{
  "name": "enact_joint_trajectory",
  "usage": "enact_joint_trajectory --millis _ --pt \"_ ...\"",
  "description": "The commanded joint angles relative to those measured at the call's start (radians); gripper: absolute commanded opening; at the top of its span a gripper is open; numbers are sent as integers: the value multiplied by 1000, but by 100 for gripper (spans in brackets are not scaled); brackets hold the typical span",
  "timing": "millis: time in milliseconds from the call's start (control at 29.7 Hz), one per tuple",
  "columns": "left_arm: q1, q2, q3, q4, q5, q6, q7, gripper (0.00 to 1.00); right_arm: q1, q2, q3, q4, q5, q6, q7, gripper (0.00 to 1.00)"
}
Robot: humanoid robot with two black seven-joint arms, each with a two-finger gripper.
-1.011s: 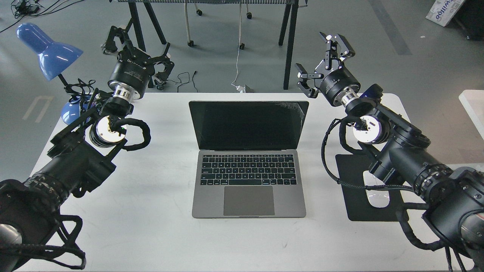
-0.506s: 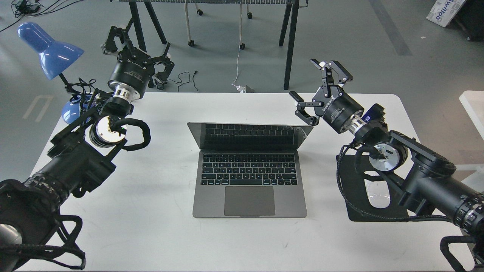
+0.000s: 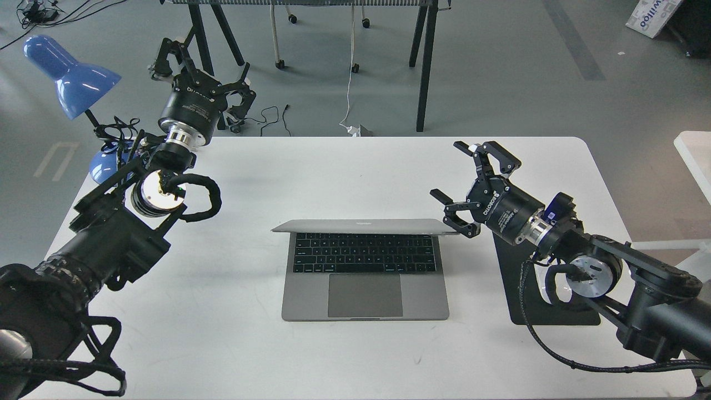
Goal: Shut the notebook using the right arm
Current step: 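Push the laptop screen down toward the keyboard with the right gripper, then withdraw the right gripper from the closed laptop toward the mouse pad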
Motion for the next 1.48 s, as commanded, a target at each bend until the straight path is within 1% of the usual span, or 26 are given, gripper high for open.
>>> enact_joint_trajectory --millis 0,236,438,1213,1382,1449 --pt "0 0 0 0 0 0 0 100 -20 -1 -45 8 -59 -2 1 100" --pt "0 0 0 0 0 0 0 100 -78 7 -59 -9 -184 -11 1 100" --pt "0 0 0 0 0 0 0 100 -118 24 -62 -53 -291 -20 1 100" --pt "0 0 0 0 0 0 0 100 -127 76 -89 -128 -291 -37 0 100" --pt "0 0 0 0 0 0 0 100 -115 73 -63 -119 -284 -34 7 100" --pt "0 0 0 0 0 0 0 100 -114 67 -3 -114 -282 -31 9 100"
